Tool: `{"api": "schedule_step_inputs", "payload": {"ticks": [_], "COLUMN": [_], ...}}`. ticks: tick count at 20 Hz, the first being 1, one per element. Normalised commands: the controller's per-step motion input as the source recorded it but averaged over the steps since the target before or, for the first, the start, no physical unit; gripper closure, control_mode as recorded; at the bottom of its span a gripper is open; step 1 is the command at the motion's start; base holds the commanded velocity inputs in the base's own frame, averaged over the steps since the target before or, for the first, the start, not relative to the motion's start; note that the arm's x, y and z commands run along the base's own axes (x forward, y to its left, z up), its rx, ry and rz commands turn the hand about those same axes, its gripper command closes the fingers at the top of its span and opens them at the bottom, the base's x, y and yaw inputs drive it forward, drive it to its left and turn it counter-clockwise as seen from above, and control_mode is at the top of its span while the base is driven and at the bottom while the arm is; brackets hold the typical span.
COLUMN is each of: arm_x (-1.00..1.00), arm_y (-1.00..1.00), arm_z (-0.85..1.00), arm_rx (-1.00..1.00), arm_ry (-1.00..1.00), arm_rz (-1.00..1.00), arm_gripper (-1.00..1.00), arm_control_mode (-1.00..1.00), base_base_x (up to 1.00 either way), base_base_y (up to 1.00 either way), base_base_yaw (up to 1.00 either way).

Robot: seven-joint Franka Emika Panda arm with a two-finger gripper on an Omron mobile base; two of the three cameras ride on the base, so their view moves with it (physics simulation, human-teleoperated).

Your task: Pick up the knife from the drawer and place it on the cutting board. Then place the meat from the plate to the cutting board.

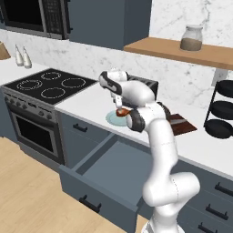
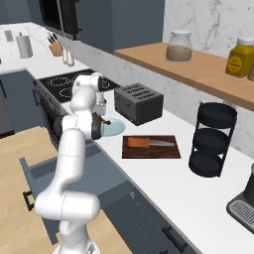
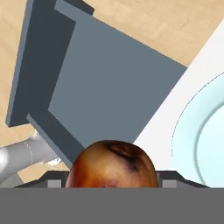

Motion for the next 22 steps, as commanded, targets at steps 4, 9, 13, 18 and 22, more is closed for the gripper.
{"api": "schedule_step_inputs", "payload": {"ticks": [4,9,13,18,22], "arm_x": [-0.60,-0.56,-0.42,-0.39,-0.17], "arm_y": [-0.10,-0.24,-0.60,-0.73,-0.63], "arm_z": [-0.01,0.15,0.56,0.24,-0.05], "arm_rx": [-0.15,-0.07,0.00,0.02,0.00], "arm_ry": [-0.23,-0.23,-0.20,-0.21,-0.31], "arm_rz": [-0.09,-0.09,-0.17,-0.25,-0.15], "arm_gripper": [1.00,1.00,1.00,1.00,1.00], "arm_control_mode": [-1.00,-1.00,-1.00,-1.00,-1.00], "base_base_x": [0.00,0.00,0.00,0.00,0.00], "base_base_y": [0.00,0.00,0.00,0.00,0.00], "base_base_yaw": [0.00,0.00,0.00,0.00,0.00]}}
